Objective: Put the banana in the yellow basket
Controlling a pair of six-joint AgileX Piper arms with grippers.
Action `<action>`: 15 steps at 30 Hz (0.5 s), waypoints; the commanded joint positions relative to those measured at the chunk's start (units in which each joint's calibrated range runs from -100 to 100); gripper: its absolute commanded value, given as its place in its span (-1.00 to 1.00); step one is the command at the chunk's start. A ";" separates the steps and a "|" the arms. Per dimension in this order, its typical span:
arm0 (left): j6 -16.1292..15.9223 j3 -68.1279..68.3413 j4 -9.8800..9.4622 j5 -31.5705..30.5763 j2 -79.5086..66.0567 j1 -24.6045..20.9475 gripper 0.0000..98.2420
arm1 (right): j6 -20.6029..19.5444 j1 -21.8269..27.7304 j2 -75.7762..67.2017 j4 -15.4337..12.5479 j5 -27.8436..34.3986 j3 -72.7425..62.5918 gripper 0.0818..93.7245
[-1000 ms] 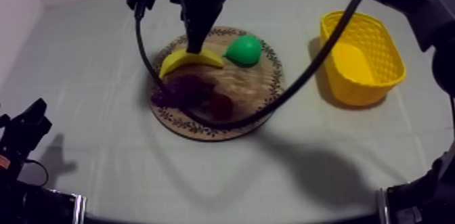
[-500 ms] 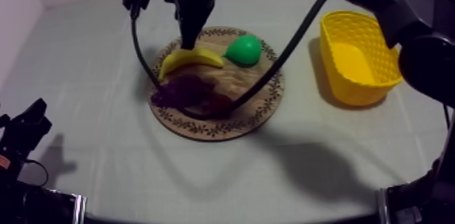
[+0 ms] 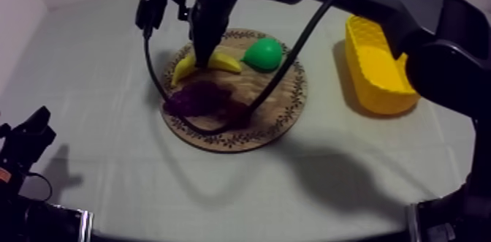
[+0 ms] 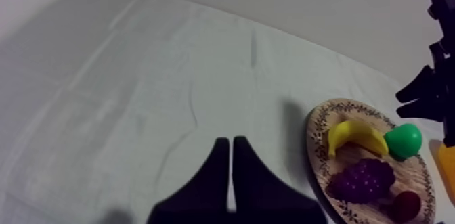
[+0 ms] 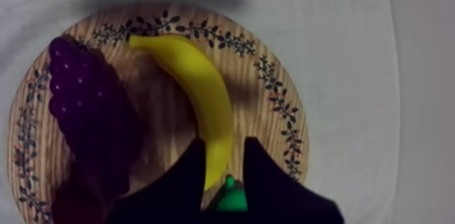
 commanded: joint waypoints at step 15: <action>-0.01 0.03 -0.01 0.00 -0.03 0.00 -1.00 | -1.50 0.66 0.06 -1.02 -2.34 -0.89 0.65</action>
